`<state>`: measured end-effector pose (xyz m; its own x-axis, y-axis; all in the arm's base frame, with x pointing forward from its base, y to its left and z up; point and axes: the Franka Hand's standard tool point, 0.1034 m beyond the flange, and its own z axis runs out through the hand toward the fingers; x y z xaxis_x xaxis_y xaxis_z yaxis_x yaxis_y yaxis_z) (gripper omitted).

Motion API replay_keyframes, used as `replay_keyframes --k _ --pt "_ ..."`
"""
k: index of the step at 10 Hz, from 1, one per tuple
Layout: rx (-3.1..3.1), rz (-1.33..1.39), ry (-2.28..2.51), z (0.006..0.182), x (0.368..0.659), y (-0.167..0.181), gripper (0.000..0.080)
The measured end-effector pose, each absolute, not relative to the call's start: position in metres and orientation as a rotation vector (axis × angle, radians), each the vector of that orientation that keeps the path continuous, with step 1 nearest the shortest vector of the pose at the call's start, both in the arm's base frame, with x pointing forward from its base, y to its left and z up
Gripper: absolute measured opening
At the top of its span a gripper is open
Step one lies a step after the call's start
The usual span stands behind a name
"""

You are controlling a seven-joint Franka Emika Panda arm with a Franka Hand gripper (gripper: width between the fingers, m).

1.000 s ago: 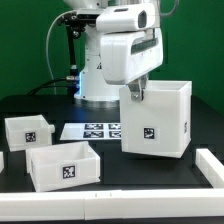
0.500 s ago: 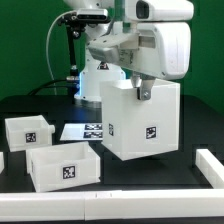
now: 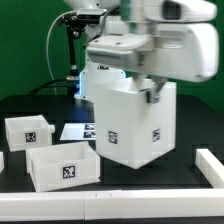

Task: Assemble drawer

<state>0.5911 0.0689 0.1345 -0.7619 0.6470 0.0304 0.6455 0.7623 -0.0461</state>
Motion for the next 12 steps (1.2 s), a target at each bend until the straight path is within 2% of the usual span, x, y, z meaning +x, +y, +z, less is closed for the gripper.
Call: replay_keyframes --k 1,3,6,7,10,11,12 --pt "-0.950 -0.001 -2.966 0.136 0.603 0.082 0.0034" --pt "-0.836 0.010 -3.016 0.135 0.595 0.062 0.0034" --pt "-0.544 0.048 -3.065 0.129 0.597 0.061 0.0034" --pt "-0.370 0.077 -3.050 0.124 0.605 0.071 0.0034" --pt "-0.264 0.096 -2.974 0.128 0.634 0.129 0.0034" --pt "-0.282 0.086 -2.978 0.131 0.634 0.138 0.0034" --pt "-0.281 0.089 -2.974 0.129 0.634 0.132 0.0034"
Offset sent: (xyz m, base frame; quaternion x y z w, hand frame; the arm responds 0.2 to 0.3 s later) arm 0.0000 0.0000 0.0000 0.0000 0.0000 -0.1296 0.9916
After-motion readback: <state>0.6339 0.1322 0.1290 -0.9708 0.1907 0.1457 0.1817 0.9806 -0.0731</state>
